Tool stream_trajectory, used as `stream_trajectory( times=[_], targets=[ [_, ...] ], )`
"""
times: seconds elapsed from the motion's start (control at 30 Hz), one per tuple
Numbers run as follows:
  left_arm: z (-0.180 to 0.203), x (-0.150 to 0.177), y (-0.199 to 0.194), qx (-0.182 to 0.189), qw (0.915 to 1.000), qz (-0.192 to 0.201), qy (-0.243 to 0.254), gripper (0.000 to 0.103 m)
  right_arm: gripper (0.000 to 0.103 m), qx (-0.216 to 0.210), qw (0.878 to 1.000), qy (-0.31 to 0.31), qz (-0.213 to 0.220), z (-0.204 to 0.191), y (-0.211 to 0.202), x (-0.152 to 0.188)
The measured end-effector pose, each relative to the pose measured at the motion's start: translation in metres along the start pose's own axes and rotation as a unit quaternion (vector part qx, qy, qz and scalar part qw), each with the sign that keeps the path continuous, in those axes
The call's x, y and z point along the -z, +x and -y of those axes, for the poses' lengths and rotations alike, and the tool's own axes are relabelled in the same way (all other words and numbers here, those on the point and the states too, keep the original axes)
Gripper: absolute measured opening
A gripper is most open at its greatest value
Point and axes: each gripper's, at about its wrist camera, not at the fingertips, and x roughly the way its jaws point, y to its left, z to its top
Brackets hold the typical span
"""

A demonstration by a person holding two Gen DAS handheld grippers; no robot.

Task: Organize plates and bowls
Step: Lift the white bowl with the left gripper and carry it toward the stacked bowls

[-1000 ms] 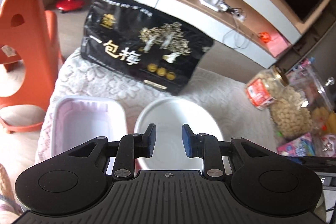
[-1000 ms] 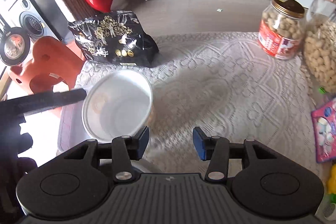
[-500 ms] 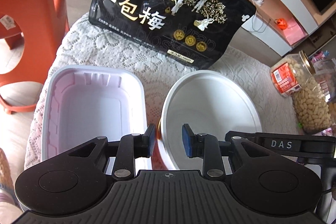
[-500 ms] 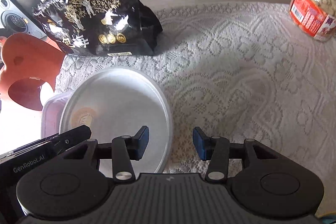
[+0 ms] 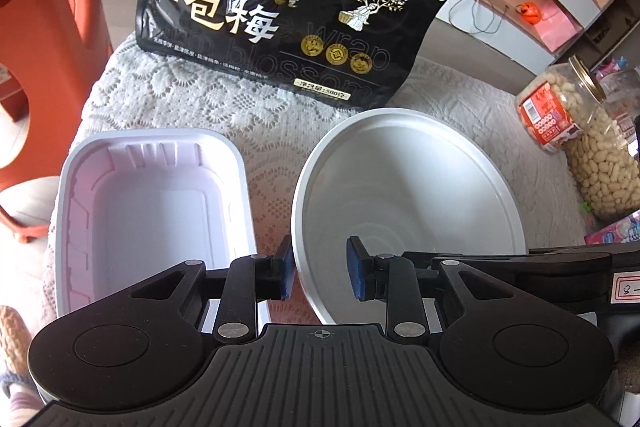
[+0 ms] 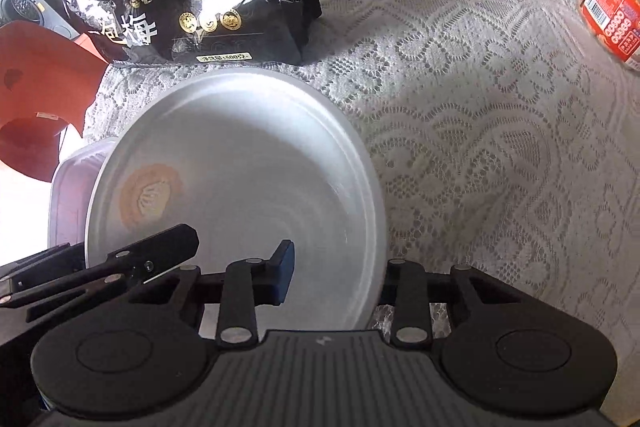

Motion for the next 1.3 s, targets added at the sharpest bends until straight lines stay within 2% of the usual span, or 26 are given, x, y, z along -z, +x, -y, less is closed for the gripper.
stream_trajectory(
  times=[0.1,0.27,0.4,0.53,0.73,1.0,1.3],
  targets=[
    [0.013,0.0,-0.02,0.002,0.9997,0.012,0.023,0.029,0.033,0.006,1.0,-0.003,0.014,-0.002,-0.018,0.002],
    [0.047,0.009,-0.069,0.017,0.9973,0.039,0.06,0.029,0.033,0.002,0.999,-0.012,0.052,0.008,-0.077,0.017],
    [0.095,0.031,-0.119,0.014,0.9908,0.072,0.114,0.029,0.033,-0.007,0.996,-0.015,0.084,0.028,-0.137,0.042],
    [0.137,0.054,-0.157,0.032,0.9839,0.097,0.146,0.03,0.033,-0.003,0.992,-0.024,0.124,0.052,-0.201,0.079],
    [0.189,0.065,-0.182,0.067,0.9839,0.084,0.143,0.029,0.034,-0.001,0.987,-0.008,0.159,0.1,-0.264,0.127],
    [0.252,0.1,-0.197,0.031,0.9727,0.074,0.218,0.029,0.034,-0.034,0.988,0.032,0.15,0.152,-0.283,0.172],
    [0.269,0.124,-0.192,0.018,0.9717,0.037,0.233,0.028,0.034,-0.048,0.986,0.047,0.154,0.177,-0.286,0.194]
  ],
)
